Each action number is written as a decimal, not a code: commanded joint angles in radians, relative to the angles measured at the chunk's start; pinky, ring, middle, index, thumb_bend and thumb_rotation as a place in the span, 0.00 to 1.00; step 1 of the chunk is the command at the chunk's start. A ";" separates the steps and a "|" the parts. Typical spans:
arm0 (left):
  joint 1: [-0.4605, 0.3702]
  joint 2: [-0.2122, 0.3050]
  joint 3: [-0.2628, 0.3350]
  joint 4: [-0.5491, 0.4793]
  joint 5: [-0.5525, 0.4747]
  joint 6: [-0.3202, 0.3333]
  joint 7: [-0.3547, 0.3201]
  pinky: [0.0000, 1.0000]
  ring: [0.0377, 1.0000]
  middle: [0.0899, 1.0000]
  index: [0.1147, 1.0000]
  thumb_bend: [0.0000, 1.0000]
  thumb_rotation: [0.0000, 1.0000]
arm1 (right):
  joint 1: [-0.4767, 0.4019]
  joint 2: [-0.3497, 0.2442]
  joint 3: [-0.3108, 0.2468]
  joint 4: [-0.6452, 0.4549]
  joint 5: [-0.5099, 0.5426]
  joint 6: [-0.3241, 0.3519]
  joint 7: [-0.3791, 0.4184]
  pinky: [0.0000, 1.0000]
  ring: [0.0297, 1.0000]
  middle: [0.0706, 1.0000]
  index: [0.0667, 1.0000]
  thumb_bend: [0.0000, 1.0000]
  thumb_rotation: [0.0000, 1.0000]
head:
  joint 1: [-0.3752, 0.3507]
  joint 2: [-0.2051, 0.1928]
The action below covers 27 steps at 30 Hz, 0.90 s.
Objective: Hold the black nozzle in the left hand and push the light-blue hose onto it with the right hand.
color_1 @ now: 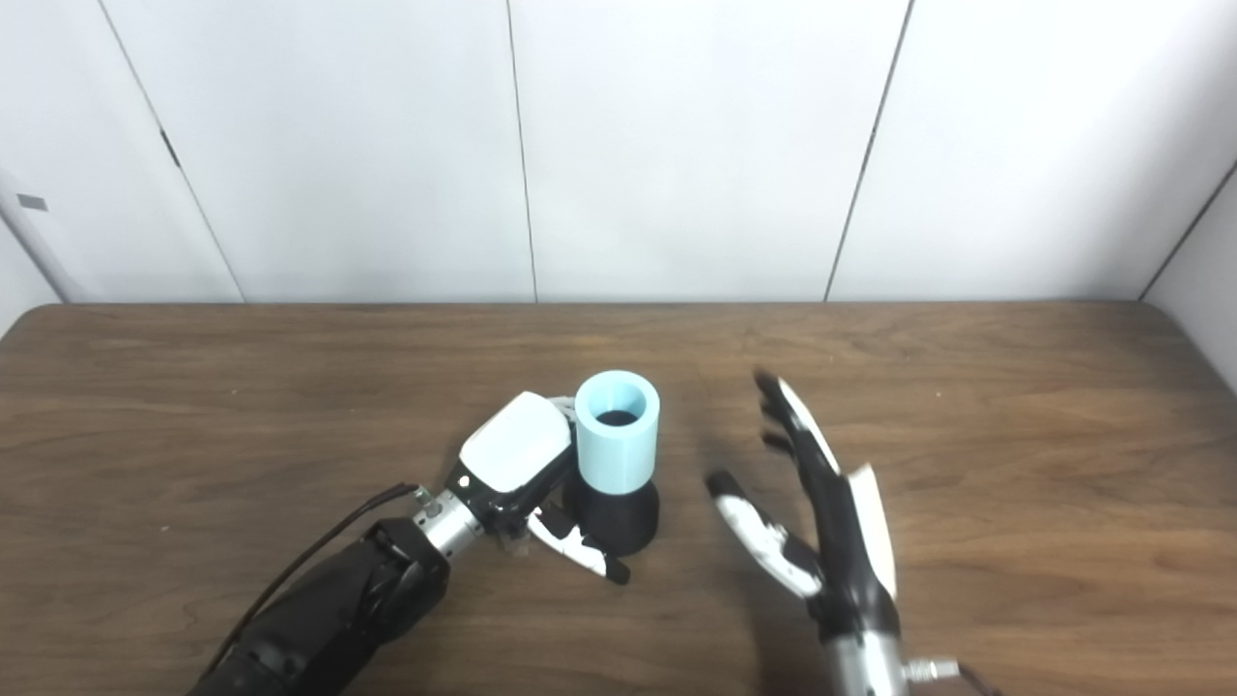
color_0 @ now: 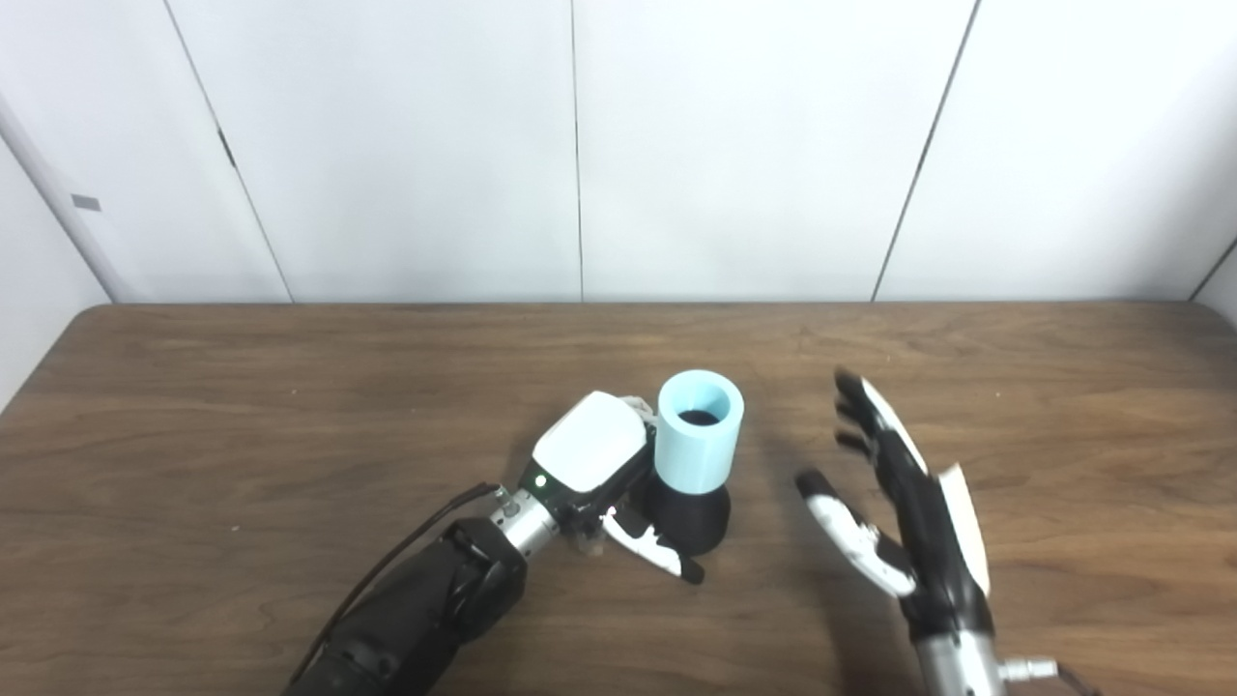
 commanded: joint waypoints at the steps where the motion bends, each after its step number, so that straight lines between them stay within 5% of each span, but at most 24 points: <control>1: 0.260 -0.052 -0.077 0.148 -0.011 0.020 -0.047 0.64 0.45 0.39 0.45 0.50 0.00 | -0.045 0.011 -0.036 -0.006 0.116 -0.111 -0.010 0.79 0.87 0.89 0.87 0.25 0.51 | 0.000 0.001; 7: 0.279 -0.049 -0.059 0.081 -0.022 0.089 -0.113 0.66 0.47 0.42 0.42 0.50 0.00 | -0.053 0.015 -0.053 0.046 0.144 -0.079 -0.001 0.80 0.86 0.88 0.86 0.33 0.66 | 0.003 0.011; 12: 0.296 -0.053 -0.028 0.029 -0.041 0.153 -0.170 0.65 0.52 0.43 0.41 0.51 0.00 | -0.054 0.013 -0.052 0.048 0.163 -0.041 0.012 0.78 0.84 0.86 0.85 0.37 0.67 | 0.006 0.014; 17: 0.307 -0.060 0.013 -0.008 -0.078 0.211 -0.230 0.48 0.51 0.43 0.45 0.52 0.00 | -0.058 0.017 -0.046 0.039 0.180 -0.011 0.024 0.75 0.81 0.83 0.83 0.36 0.72 | 0.007 0.014; 19: 0.310 -0.059 0.024 -0.024 -0.094 0.230 -0.260 0.50 0.55 0.54 0.54 0.85 0.05 | -0.060 0.020 -0.044 0.035 0.171 -0.002 0.023 0.74 0.80 0.82 0.82 0.33 0.73 | 0.002 0.014; 20: 0.310 -0.058 0.030 -0.030 -0.108 0.236 -0.275 0.50 0.55 0.55 0.56 0.90 0.06 | -0.060 0.021 -0.043 0.032 0.163 0.005 0.022 0.74 0.80 0.82 0.82 0.32 0.73 | 0.000 0.013; 25: 0.320 -0.057 0.061 -0.063 -0.171 0.283 -0.344 0.61 0.68 0.70 0.69 1.00 0.20 | -0.061 0.027 -0.042 0.020 0.155 0.040 0.021 0.75 0.80 0.81 0.81 0.27 0.72 | 0.000 0.014; 27: 0.329 -0.055 0.079 -0.088 -0.224 0.293 -0.372 0.64 0.71 0.74 0.75 0.94 0.31 | -0.062 0.032 -0.042 0.010 0.160 0.050 0.020 0.74 0.79 0.79 0.77 0.22 0.58 | 0.000 0.014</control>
